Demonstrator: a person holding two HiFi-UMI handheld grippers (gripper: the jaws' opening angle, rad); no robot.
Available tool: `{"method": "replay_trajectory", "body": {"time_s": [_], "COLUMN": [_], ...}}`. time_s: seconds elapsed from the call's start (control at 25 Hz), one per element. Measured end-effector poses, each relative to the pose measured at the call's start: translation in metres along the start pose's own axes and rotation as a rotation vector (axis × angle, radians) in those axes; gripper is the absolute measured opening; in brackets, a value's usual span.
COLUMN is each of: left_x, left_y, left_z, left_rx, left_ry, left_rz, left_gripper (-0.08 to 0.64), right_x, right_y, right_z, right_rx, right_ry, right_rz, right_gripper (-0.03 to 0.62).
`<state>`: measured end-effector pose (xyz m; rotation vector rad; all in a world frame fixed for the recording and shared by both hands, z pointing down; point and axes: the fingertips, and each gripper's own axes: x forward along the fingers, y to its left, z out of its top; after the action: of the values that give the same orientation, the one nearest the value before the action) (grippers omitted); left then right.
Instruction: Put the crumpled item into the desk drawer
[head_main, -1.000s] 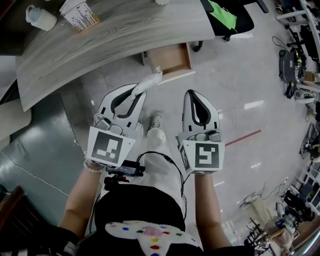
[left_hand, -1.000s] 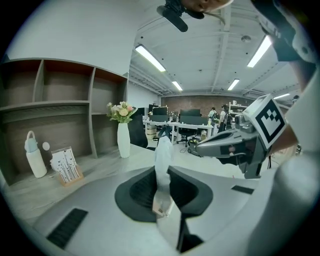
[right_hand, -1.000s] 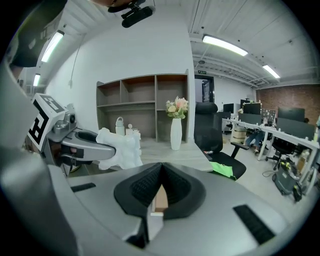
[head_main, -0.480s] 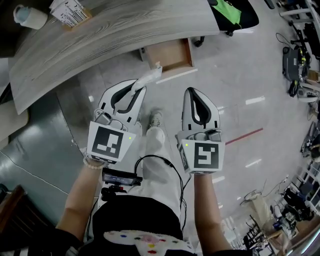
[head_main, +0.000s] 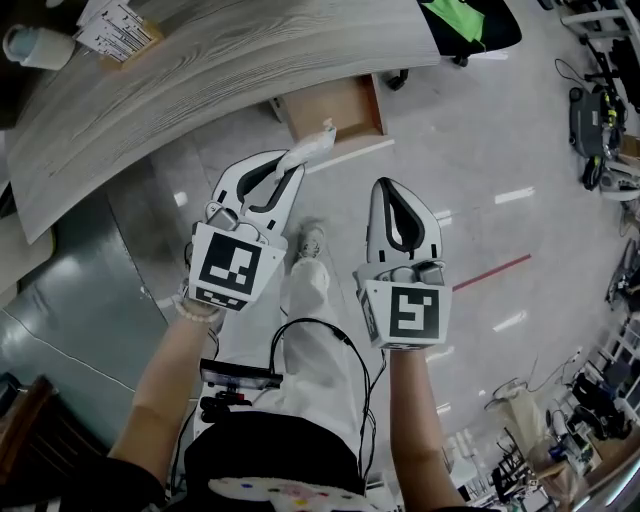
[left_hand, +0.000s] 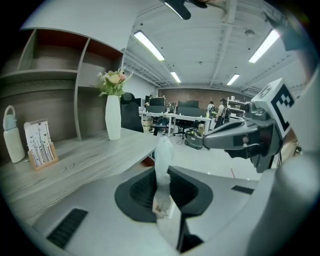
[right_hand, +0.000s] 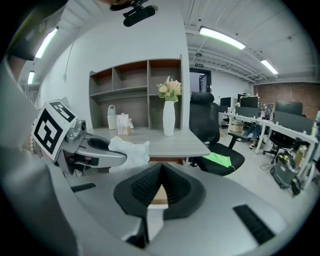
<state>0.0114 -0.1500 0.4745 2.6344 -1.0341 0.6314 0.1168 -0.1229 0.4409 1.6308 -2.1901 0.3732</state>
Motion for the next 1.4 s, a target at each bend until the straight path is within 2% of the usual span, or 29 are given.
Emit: {"method": "replay_trajectory", "body": {"time_s": [0.72, 0.88, 1.04, 1.16, 1.4], "left_x": [0.093, 0.111, 0.128, 0.139, 0.154], "left_y": [0.005, 0.005, 0.006, 0.011, 0.011], "left_z": [-0.056, -0.076, -0.093, -0.104, -0.121], "left_rx": [-0.021, -0.042, -0.084, -0.082, -0.082], "left_ry": [0.114, 0.17, 0.227, 0.257, 0.301], "left_rz": [-0.027, -0.04, -0.046, -0.026, -0.027], "left_gripper": [0.06, 0.06, 0.06, 0.06, 0.06], "right_x": [0.021, 0.025, 0.03, 0.031, 0.037], "right_y": [-0.016, -0.018, -0.016, -0.023, -0.021], "right_z": [-0.055, -0.061, -0.062, -0.073, -0.087], "right_rx": [0.051, 0.043, 0.073, 0.063, 0.077], "right_ry": [0.081, 0.107, 0.089, 0.116, 0.118], "right_rz": [-0.003, -0.006, 0.001, -0.032, -0.028], "right_gripper": [0.005, 0.005, 0.005, 0.005, 0.005]}}
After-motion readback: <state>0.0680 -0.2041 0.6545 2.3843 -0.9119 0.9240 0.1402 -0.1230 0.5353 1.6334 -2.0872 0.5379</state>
